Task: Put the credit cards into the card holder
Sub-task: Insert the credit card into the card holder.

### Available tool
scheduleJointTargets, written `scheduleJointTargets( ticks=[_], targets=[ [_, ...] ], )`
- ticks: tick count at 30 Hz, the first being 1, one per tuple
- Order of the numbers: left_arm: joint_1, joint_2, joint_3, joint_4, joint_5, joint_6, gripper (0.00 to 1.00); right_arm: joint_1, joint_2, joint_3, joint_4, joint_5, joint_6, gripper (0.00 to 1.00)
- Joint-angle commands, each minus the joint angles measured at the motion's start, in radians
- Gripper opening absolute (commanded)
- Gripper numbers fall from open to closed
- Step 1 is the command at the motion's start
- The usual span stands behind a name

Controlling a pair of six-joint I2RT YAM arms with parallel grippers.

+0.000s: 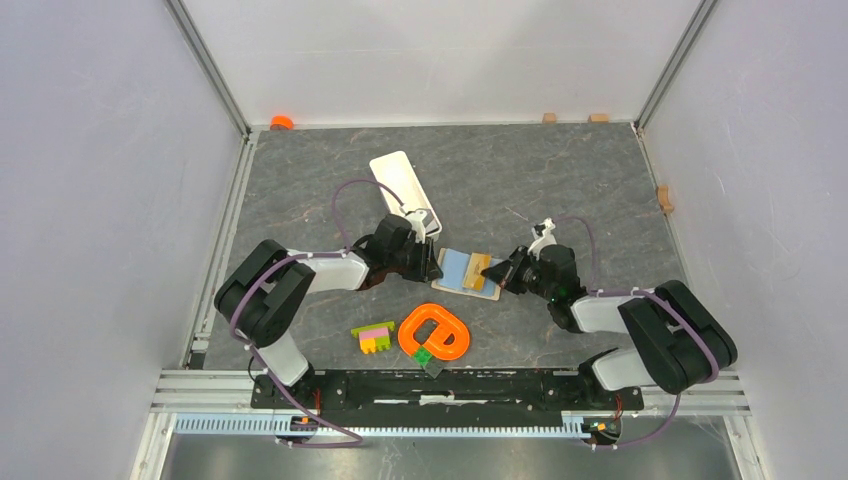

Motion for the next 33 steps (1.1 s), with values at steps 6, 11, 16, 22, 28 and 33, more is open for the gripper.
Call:
scheduleJointTargets(
  ticks=[6,11,16,22,28,33],
  targets=[
    [-0.01,0.03,0.012,-0.04,-0.029,0.057,0.33,-0.004,0.023,-0.025,0.019,0.059,0.059,0.0],
    [-0.012,0.034,0.013,-0.04,-0.025,0.057,0.32,-0.004,0.081,-0.008,-0.002,0.048,0.056,0.0],
    [-0.013,0.037,0.014,-0.04,-0.017,0.057,0.3,-0.003,0.122,0.004,-0.008,0.032,0.054,0.0],
    [-0.012,0.041,0.018,-0.04,-0.011,0.06,0.29,-0.002,0.142,0.022,-0.049,0.03,0.024,0.0],
    [-0.013,0.045,0.023,-0.04,-0.002,0.062,0.27,-0.002,0.155,0.042,-0.072,0.027,0.01,0.0],
    [-0.013,0.048,0.027,-0.04,0.001,0.062,0.27,-0.001,0.163,0.053,-0.076,0.029,0.008,0.0]
  ],
)
